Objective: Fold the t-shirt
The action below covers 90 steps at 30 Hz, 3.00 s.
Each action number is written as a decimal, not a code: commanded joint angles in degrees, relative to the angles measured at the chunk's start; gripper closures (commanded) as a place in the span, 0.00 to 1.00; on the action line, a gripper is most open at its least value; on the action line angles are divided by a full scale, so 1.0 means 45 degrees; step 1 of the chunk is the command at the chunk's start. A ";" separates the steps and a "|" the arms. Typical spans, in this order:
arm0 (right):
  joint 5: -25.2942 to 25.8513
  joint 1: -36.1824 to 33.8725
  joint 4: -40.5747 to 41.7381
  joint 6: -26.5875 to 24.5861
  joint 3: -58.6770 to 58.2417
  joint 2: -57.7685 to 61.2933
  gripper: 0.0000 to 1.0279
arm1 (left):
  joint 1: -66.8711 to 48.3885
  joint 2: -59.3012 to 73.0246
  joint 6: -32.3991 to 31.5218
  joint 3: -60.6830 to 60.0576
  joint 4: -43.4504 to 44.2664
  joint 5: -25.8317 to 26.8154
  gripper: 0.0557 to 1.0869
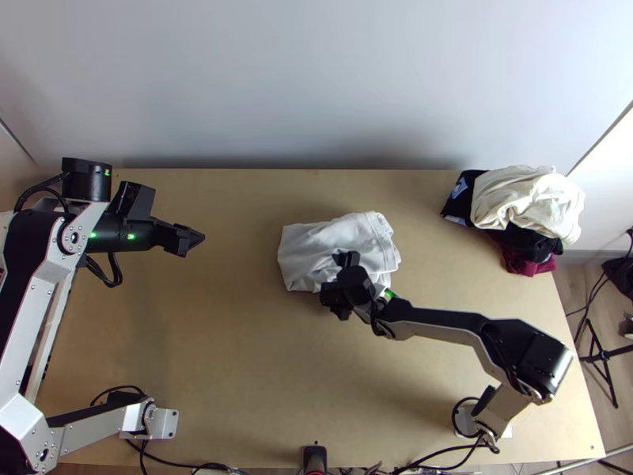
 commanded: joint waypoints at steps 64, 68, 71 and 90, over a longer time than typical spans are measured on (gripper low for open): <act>0.0464 0.0871 0.0115 0.1840 -0.2550 -0.3099 0.04 | -0.0349 -0.0203 -0.0001 0.0134 -0.0259 -0.0006 0.12; 0.0464 0.0500 0.0134 0.1703 -0.1671 -0.1907 0.04 | -0.0271 -0.0242 -0.0001 0.0251 -0.0356 -0.0006 0.12; 0.0444 0.0207 0.0115 0.1703 -0.1046 -0.1458 0.10 | -0.0174 -0.0320 0.0058 0.0369 -0.0473 -0.0006 0.12; 0.0210 -0.1589 -0.0451 0.1859 -0.0636 -0.5149 0.97 | -0.0623 0.0148 -0.0137 0.1013 -0.0434 -0.0006 0.12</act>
